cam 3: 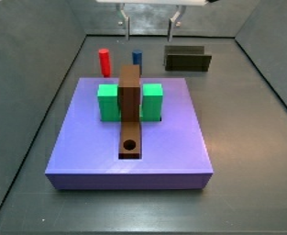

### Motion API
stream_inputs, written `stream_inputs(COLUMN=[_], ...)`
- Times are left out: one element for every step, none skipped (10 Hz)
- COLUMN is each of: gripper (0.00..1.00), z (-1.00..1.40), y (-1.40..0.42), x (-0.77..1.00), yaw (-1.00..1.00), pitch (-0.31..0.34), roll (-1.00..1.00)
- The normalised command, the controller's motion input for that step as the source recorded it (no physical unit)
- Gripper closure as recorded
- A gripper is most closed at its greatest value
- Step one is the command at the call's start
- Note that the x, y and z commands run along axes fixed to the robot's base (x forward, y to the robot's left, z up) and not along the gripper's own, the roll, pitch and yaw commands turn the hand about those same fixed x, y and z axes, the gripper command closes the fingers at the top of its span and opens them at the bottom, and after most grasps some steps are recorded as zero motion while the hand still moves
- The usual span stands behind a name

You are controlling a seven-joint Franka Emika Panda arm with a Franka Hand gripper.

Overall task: Pick up the blue object. Move up. Move to above the board. Insert the blue object.
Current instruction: Pick up the blue object.

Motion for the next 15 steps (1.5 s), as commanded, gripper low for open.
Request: stream_inputs(gripper=[0.00,0.00,0.00,0.00,0.00,0.00,0.00,0.00,0.00,0.00,0.00,0.00,0.00,0.00,0.00], z=[-0.15,-0.17,-0.19,-0.22,-0.24,-0.21,-0.22,-0.29,-0.28,-0.27,-0.26,-0.30,-0.32,-0.30,-0.25], y=[-0.01,0.00,0.00,0.00,0.00,0.00,0.00,0.00,0.00,0.00,0.00,0.03,0.09,0.08,0.03], x=[-0.13,-0.16,-0.13,-0.12,-0.12,-0.11,-0.07,0.00,0.11,0.07,0.00,-0.01,-0.08,0.00,0.00], yaw=[0.08,0.07,0.08,0.09,0.09,0.08,0.06,0.00,0.00,0.00,0.00,0.00,-0.02,-0.03,-0.04], pitch=[-0.061,-0.073,-0.069,-0.067,-0.067,-0.063,-0.054,-0.036,-0.007,-0.009,-0.019,-0.043,-0.057,-0.049,-0.031], roll=[0.00,0.00,0.00,0.00,0.00,0.00,0.00,0.00,0.00,0.00,0.00,0.00,0.00,0.00,0.00])
